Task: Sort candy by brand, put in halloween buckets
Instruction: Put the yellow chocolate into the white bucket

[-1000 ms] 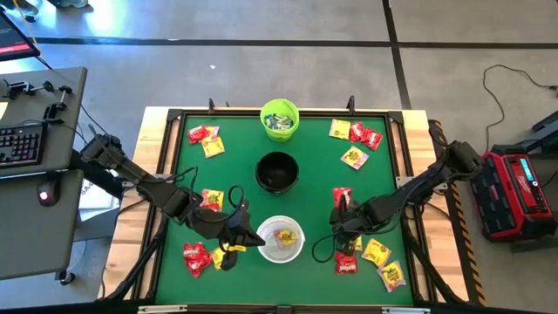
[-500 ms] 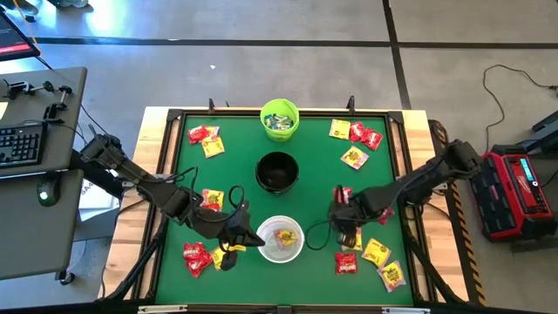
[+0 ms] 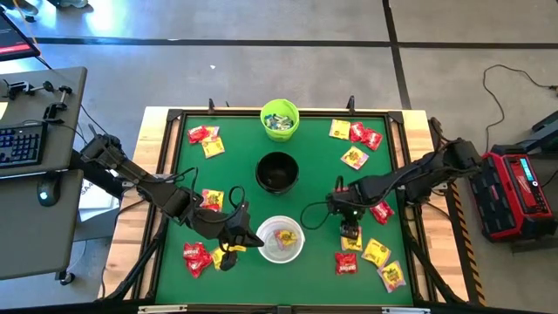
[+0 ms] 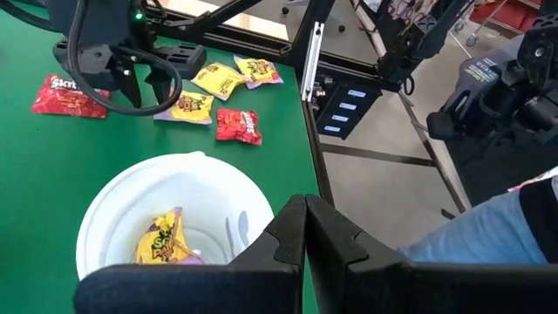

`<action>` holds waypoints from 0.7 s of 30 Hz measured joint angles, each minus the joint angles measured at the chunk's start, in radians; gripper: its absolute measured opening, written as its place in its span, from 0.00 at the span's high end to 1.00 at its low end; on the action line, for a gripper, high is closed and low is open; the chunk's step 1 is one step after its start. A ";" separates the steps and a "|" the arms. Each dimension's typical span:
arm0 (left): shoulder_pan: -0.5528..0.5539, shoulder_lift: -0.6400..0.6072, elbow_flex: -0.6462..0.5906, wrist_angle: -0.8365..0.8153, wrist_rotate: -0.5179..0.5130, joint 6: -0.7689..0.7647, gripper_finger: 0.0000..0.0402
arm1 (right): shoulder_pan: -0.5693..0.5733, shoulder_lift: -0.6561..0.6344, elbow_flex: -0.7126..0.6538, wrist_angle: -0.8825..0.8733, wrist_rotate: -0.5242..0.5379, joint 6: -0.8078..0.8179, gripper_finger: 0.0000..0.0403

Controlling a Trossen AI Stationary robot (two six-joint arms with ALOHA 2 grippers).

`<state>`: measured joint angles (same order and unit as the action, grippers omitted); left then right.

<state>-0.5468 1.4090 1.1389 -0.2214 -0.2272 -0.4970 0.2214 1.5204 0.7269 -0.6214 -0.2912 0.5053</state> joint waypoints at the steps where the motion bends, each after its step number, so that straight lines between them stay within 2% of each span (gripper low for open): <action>1: 0.000 0.000 0.000 0.000 0.000 0.000 1.00 | 0.000 0.000 -0.001 0.001 -0.009 0.000 0.57; 5: 0.000 0.000 0.000 0.000 0.000 0.000 1.00 | 0.002 0.004 -0.003 -0.001 -0.058 0.015 0.63; 11: 0.000 0.000 0.000 0.000 0.000 0.000 1.00 | 0.014 0.004 -0.003 -0.010 -0.047 0.054 0.71; 14: 0.000 0.000 0.000 -0.002 0.000 0.000 1.00 | 0.028 0.004 -0.003 -0.012 -0.014 0.069 0.79; 18: 0.000 0.000 0.000 -0.027 0.000 0.000 1.00 | 0.041 0.004 -0.004 -0.014 0.008 0.071 0.96; 21: 0.000 0.000 0.000 -0.046 0.000 -0.008 1.00 | 0.048 0.004 0.002 -0.026 0.027 0.073 0.98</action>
<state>-0.5468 1.4090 1.1393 -0.2672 -0.2268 -0.5046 0.2691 1.5242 0.7286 -0.6477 -0.2646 0.5783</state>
